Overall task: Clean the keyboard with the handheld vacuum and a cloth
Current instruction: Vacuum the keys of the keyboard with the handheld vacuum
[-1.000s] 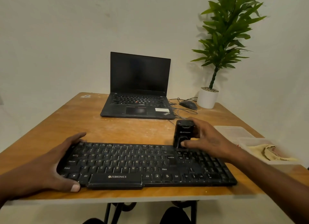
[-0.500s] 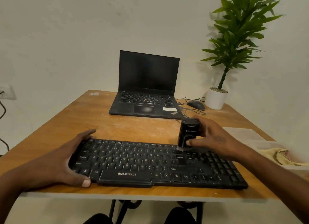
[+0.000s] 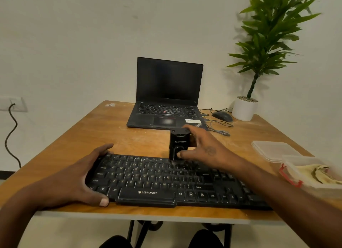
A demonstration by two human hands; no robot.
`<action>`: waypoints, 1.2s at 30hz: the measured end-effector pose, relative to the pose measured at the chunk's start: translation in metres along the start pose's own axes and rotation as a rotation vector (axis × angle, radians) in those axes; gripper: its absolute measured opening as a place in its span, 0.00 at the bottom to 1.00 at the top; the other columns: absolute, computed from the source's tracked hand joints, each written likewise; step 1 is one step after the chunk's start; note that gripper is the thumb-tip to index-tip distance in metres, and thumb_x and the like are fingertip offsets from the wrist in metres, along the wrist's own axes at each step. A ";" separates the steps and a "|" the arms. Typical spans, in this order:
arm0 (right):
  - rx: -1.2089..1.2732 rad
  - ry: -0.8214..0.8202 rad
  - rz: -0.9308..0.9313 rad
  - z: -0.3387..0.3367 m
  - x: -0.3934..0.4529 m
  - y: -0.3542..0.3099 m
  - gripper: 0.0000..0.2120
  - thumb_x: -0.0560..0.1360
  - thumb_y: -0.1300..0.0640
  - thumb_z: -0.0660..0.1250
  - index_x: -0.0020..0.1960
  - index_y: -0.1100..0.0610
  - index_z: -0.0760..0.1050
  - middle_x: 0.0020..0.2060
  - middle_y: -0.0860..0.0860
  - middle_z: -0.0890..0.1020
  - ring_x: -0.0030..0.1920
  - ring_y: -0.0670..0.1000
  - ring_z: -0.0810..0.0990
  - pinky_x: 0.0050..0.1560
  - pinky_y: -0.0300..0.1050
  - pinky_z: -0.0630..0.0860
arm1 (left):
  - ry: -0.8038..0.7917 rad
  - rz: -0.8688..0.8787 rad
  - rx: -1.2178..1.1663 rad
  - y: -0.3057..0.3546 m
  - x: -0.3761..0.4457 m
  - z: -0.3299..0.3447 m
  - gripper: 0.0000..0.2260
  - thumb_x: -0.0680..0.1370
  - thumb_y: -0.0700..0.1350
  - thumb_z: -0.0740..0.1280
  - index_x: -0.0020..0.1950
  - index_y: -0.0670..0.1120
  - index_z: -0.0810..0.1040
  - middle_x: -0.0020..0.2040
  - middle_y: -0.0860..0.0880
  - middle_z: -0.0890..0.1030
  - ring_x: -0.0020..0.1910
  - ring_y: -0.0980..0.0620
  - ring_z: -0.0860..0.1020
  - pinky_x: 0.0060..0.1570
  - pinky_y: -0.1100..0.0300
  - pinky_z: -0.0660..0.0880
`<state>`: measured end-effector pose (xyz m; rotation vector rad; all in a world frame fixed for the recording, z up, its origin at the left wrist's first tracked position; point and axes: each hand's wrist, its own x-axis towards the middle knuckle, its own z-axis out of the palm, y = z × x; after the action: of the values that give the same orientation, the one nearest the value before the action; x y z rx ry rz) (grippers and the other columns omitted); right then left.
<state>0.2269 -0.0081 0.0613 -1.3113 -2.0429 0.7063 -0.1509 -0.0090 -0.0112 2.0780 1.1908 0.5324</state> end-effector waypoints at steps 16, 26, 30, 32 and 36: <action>0.010 0.005 -0.028 0.009 -0.002 -0.007 0.25 0.72 0.61 0.77 0.65 0.49 0.73 0.59 0.45 0.82 0.60 0.40 0.80 0.57 0.40 0.79 | -0.049 -0.044 -0.090 0.008 -0.003 -0.003 0.63 0.54 0.67 0.86 0.77 0.78 0.48 0.73 0.69 0.66 0.66 0.67 0.74 0.64 0.58 0.77; 0.022 0.020 0.059 -0.021 -0.023 0.007 0.26 0.72 0.62 0.76 0.63 0.43 0.72 0.57 0.43 0.82 0.58 0.37 0.80 0.56 0.37 0.79 | -0.043 -0.041 -0.081 0.008 -0.004 -0.002 0.62 0.55 0.67 0.86 0.76 0.80 0.47 0.74 0.67 0.66 0.68 0.62 0.74 0.67 0.56 0.76; 0.032 0.043 0.067 -0.021 -0.025 0.008 0.26 0.72 0.60 0.77 0.64 0.43 0.72 0.59 0.43 0.82 0.60 0.38 0.79 0.58 0.40 0.78 | -0.040 -0.042 -0.066 0.011 -0.004 -0.002 0.62 0.54 0.69 0.85 0.75 0.80 0.47 0.74 0.70 0.65 0.68 0.65 0.73 0.66 0.58 0.76; 0.048 0.025 0.023 -0.005 -0.016 -0.001 0.25 0.72 0.61 0.76 0.63 0.43 0.72 0.58 0.42 0.82 0.59 0.36 0.79 0.54 0.34 0.78 | -0.039 -0.042 -0.063 0.012 -0.005 -0.003 0.61 0.54 0.69 0.85 0.75 0.81 0.47 0.74 0.70 0.64 0.68 0.66 0.72 0.64 0.61 0.75; 0.066 -0.020 -0.063 0.031 0.011 -0.022 0.25 0.73 0.62 0.76 0.65 0.47 0.73 0.57 0.42 0.82 0.58 0.37 0.80 0.53 0.34 0.79 | -0.049 -0.043 -0.053 0.013 -0.006 -0.003 0.60 0.56 0.68 0.85 0.75 0.81 0.46 0.75 0.70 0.63 0.69 0.68 0.70 0.62 0.66 0.74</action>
<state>0.1873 -0.0099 0.0578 -1.2024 -2.0493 0.7542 -0.1488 -0.0178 0.0002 2.0046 1.1785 0.4851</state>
